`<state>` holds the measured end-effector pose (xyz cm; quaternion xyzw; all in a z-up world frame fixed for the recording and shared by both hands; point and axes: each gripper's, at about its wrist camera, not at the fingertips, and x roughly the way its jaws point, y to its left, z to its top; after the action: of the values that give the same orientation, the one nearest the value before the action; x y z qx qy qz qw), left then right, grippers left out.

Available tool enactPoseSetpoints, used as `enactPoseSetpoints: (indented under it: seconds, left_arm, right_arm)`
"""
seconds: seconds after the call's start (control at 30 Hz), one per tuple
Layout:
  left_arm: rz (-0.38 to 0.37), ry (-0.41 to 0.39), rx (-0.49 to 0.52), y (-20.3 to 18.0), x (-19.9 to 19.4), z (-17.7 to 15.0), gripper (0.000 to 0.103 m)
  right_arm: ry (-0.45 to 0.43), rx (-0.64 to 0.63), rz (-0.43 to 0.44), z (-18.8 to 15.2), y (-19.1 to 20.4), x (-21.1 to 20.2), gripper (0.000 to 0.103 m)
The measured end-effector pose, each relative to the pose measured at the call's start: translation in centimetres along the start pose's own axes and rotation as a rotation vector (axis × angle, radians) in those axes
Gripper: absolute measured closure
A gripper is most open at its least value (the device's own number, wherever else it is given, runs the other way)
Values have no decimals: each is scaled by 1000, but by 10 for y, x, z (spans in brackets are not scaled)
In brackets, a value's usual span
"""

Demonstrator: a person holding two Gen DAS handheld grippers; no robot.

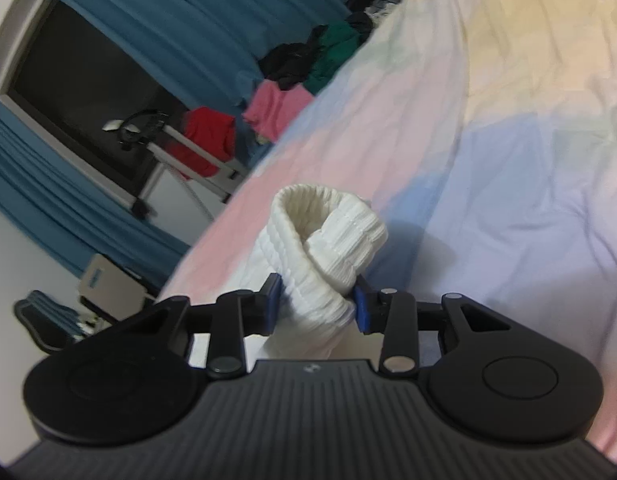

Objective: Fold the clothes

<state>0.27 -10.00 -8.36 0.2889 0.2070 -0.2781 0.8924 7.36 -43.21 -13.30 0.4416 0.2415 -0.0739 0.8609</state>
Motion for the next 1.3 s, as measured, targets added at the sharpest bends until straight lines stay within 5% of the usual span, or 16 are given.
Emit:
enactPoseSetpoints:
  seconds: [0.13, 0.2, 0.37, 0.47, 0.67, 0.97, 1.13, 1.3]
  left_arm:
    - [4, 44, 8, -2, 14, -6, 87]
    - [-3, 46, -12, 2, 14, -8, 87]
    - [-11, 49, -34, 11, 19, -7, 86]
    - [-15, 51, -48, 15, 21, -9, 86]
    - [-22, 54, -84, 23, 22, -12, 85]
    - [-38, 56, -163, 37, 19, -15, 85]
    - [-49, 66, -181, 38, 19, -16, 84]
    - [-53, 72, -303, 54, 18, -16, 84]
  right_arm:
    - [52, 60, -40, -6, -14, 6, 56]
    - [81, 46, -54, -8, -10, 5, 38]
    - [215, -75, -54, -28, 4, 21, 21]
    - [207, -190, -139, -38, 13, 35, 8]
    - [226, -103, -101, -35, -2, 47, 4]
    - [102, 3, 195, -26, 8, 6, 4]
    - [112, 44, 114, -32, 0, 12, 9]
    - [105, 61, 206, -31, 5, -7, 10]
